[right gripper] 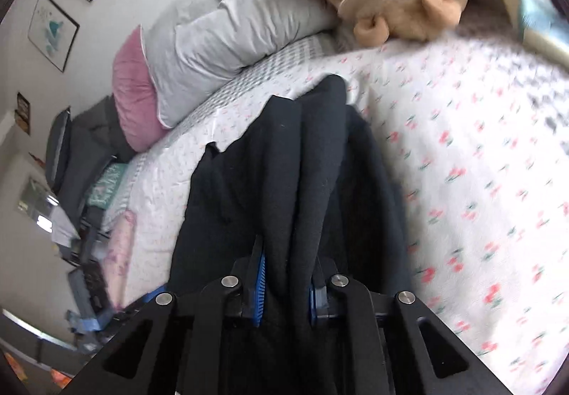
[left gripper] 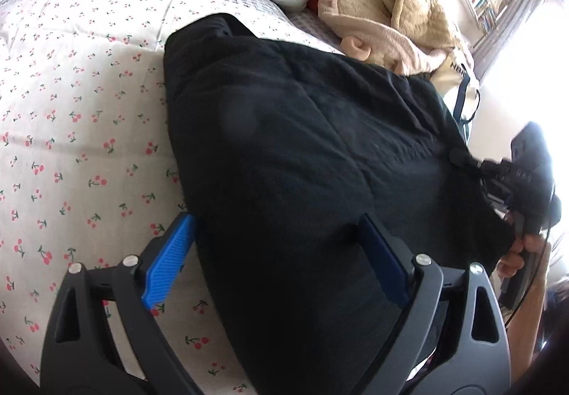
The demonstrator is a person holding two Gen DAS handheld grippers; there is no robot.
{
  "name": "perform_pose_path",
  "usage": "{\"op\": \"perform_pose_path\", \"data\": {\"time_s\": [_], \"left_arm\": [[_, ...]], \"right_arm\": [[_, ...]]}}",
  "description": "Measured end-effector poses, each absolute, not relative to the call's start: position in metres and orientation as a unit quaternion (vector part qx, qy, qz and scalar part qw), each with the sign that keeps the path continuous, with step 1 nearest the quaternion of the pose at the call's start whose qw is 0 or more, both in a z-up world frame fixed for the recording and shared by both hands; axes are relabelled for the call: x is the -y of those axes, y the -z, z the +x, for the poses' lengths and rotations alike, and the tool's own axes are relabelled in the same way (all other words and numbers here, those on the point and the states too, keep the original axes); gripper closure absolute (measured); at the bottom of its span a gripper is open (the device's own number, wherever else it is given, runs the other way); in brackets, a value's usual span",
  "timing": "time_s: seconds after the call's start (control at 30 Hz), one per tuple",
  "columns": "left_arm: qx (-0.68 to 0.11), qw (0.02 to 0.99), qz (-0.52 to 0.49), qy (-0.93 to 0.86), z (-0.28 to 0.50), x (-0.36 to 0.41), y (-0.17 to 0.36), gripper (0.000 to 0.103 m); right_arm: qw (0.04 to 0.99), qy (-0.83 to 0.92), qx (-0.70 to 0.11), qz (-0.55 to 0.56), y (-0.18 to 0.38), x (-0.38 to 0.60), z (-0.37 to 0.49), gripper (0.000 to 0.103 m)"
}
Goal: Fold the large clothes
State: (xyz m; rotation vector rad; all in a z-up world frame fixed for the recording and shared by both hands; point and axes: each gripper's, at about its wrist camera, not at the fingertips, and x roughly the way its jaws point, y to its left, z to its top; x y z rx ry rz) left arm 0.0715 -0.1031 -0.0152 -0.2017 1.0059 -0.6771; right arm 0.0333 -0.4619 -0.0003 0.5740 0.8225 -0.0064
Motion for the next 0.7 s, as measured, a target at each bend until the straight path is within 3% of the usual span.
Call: {"op": "perform_pose_path", "data": {"time_s": [0.07, 0.1, 0.13, 0.33, 0.47, 0.53, 0.67, 0.7], "left_arm": [[-0.481, 0.811, -0.098, 0.318, 0.075, 0.105, 0.020, 0.010], [-0.490, 0.806, -0.099, 0.317, 0.076, 0.105, 0.025, 0.009], [-0.498, 0.801, -0.103, 0.317, 0.078, 0.106, 0.030, 0.009], [-0.525, 0.774, -0.158, 0.316, 0.090, 0.099, 0.043, 0.007], [-0.540, 0.755, -0.186, 0.323, 0.095, 0.099, 0.055, 0.004], [-0.554, 0.736, -0.208, 0.329, 0.100, 0.097, 0.063, 0.004], [-0.587, 0.679, -0.276, 0.345, 0.108, 0.092, 0.084, 0.003], [-0.583, 0.678, -0.282, 0.347, 0.108, 0.091, 0.085, 0.010]], "right_arm": [[0.862, 0.036, -0.433, 0.260, 0.024, 0.470, 0.037, 0.073], [0.851, 0.053, -0.455, 0.255, 0.036, 0.474, 0.037, 0.060], [0.840, 0.058, -0.472, 0.261, 0.048, 0.479, 0.036, 0.054], [0.831, 0.037, -0.452, 0.321, 0.040, 0.498, 0.018, 0.038], [0.808, 0.016, -0.470, 0.354, 0.055, 0.512, 0.004, 0.035], [0.801, 0.018, -0.478, 0.361, 0.061, 0.511, 0.004, 0.029], [0.801, 0.004, -0.469, 0.373, 0.065, 0.503, 0.009, 0.029], [0.801, -0.005, -0.466, 0.376, 0.066, 0.500, 0.012, 0.034]]}}
